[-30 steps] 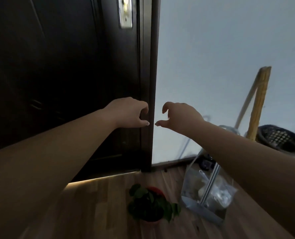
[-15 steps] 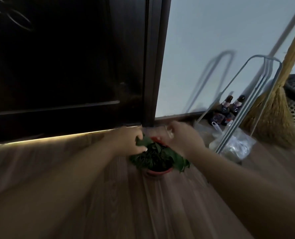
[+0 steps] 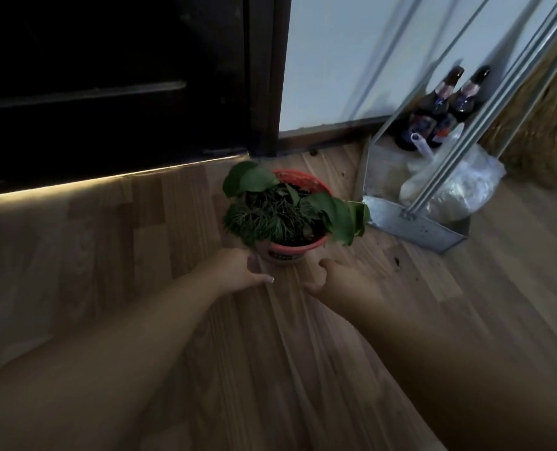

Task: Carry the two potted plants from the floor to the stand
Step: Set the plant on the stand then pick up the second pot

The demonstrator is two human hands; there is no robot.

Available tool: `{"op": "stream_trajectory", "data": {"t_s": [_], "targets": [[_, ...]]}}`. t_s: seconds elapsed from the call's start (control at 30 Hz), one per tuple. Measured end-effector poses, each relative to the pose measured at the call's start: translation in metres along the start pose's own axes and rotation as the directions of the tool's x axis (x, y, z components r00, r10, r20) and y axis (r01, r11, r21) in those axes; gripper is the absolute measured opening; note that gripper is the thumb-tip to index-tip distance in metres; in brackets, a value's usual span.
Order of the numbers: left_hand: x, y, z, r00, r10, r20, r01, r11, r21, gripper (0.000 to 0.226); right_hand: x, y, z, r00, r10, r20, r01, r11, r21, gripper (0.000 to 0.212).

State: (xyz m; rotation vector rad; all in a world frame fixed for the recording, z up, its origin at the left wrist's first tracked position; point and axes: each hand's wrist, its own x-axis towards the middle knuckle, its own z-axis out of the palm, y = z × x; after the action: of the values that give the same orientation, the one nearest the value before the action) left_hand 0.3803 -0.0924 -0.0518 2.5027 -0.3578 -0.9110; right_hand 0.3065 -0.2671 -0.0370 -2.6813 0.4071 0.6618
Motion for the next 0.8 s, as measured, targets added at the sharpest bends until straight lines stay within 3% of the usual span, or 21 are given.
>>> {"op": "stream_trajectory", "data": {"t_s": [0.1, 0.2, 0.3, 0.37, 0.47, 0.53, 0.63, 0.73, 0.8], "targets": [[0.017, -0.003, 0.015, 0.999, -0.024, 0.046, 0.032, 0.983, -0.182, 0.062, 0.019, 0.002, 0.009, 0.998, 0.058, 0.011, -0.059, 0.994, 0.097, 0.063], [0.035, -0.002, 0.021, 0.997, -0.002, 0.081, 0.023, 0.968, -0.251, 0.068, 0.042, 0.001, 0.013, 0.999, 0.037, 0.001, -0.035, 0.952, 0.303, 0.066], [0.054, 0.0, 0.024, 0.996, 0.03, 0.089, 0.011, 0.905, -0.425, 0.079, 0.063, 0.0, 0.013, 0.996, 0.052, 0.066, -0.073, 0.92, 0.385, 0.069], [0.067, -0.003, 0.028, 0.999, 0.024, 0.047, 0.003, 0.864, -0.503, 0.083, 0.074, 0.002, 0.013, 0.99, 0.105, 0.093, -0.136, 0.887, 0.441, 0.067], [0.079, -0.007, 0.033, 0.994, 0.048, 0.093, 0.01, 0.844, -0.536, 0.084, 0.084, 0.005, 0.017, 0.982, 0.118, 0.149, -0.179, 0.841, 0.511, 0.056], [0.086, -0.01, 0.034, 0.992, 0.078, 0.102, -0.008, 0.833, -0.554, 0.087, 0.091, 0.003, 0.025, 0.99, 0.03, 0.14, -0.111, 0.78, 0.616, 0.06], [0.095, -0.009, 0.032, 0.999, 0.032, 0.02, -0.013, 0.794, -0.608, 0.085, 0.093, 0.006, 0.029, 0.997, -0.045, -0.063, 0.077, 0.662, 0.746, 0.096], [0.097, -0.002, 0.026, 0.989, -0.031, -0.141, -0.052, 0.833, -0.551, 0.071, 0.089, 0.006, 0.019, 0.98, -0.097, -0.175, 0.2, 0.462, 0.864, 0.109], [0.093, 0.007, 0.02, 0.98, -0.012, -0.2, -0.113, 0.792, -0.6, 0.071, 0.087, 0.007, 0.011, 0.961, -0.111, -0.254, 0.277, 0.368, 0.888, 0.11]]}}
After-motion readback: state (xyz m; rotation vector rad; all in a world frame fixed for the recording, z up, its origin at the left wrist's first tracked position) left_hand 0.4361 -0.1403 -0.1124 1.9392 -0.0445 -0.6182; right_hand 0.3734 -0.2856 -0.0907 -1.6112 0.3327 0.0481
